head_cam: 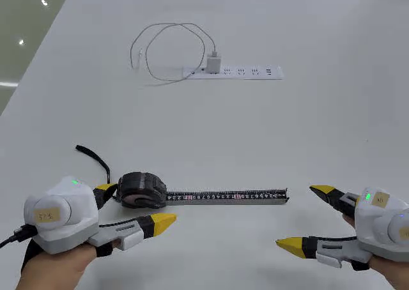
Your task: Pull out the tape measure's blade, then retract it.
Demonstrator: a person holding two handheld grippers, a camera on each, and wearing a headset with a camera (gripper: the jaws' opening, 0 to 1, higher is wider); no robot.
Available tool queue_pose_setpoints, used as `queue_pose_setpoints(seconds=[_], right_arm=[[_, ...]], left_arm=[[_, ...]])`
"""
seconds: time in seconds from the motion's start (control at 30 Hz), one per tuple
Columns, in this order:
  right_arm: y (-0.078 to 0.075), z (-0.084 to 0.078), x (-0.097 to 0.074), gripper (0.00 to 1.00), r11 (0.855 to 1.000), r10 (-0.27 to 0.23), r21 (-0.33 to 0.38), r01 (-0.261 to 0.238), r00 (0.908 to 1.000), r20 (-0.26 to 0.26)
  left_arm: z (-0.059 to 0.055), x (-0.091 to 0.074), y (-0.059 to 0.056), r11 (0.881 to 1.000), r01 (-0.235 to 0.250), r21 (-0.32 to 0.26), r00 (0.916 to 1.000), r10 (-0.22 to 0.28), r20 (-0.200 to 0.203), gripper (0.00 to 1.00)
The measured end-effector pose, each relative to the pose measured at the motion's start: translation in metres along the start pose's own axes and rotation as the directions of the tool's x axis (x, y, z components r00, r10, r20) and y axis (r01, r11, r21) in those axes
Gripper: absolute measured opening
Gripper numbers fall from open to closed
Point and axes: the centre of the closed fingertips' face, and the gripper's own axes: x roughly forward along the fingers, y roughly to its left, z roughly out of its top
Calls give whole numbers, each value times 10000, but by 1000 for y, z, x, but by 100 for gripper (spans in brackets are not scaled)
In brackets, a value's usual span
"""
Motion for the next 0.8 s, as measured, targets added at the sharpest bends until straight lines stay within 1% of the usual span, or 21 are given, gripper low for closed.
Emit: queue_pose_setpoints(seconds=[0.07,0.17,0.23,0.3,0.33,0.4,0.5,0.73,0.8], right_arm=[[-1,-1,1,77,9999,74,-117,-75,9999,-94],[-2,-2,4,74,9989,305,-359,-317,9990,-337],[-4,-2,4,72,9982,352,-474,-371,9986,-405],[-6,-3,5,70,9973,445,-559,-473,9977,-502],[-7,-3,7,69,9968,497,-604,-531,9971,-568],[-10,-4,8,69,9964,526,-638,-567,9966,-639],[-12,-4,10,68,9949,610,-760,-670,9951,-783],[-20,-7,14,63,9902,778,-1067,-899,9906,-1126],[-21,-7,15,58,9875,870,-1198,-1022,9882,-1261]], left_arm=[[0,2,0,9999,-148,-43,9999,148,10,88],[0,3,5,9988,-469,-125,9989,469,8,85],[0,4,3,9986,-506,-180,9987,507,27,86],[0,5,4,9973,-715,-186,9974,715,28,85],[-1,6,6,9957,-915,-168,9958,915,-2,84],[-2,7,6,9943,-1062,-72,9943,1062,-55,82],[-1,9,10,9892,-1432,-316,9897,1432,-25,81],[-2,11,10,9799,-1974,-296,9803,1971,-128,78],[-1,11,12,9765,-2109,-436,9775,2106,-109,78]])
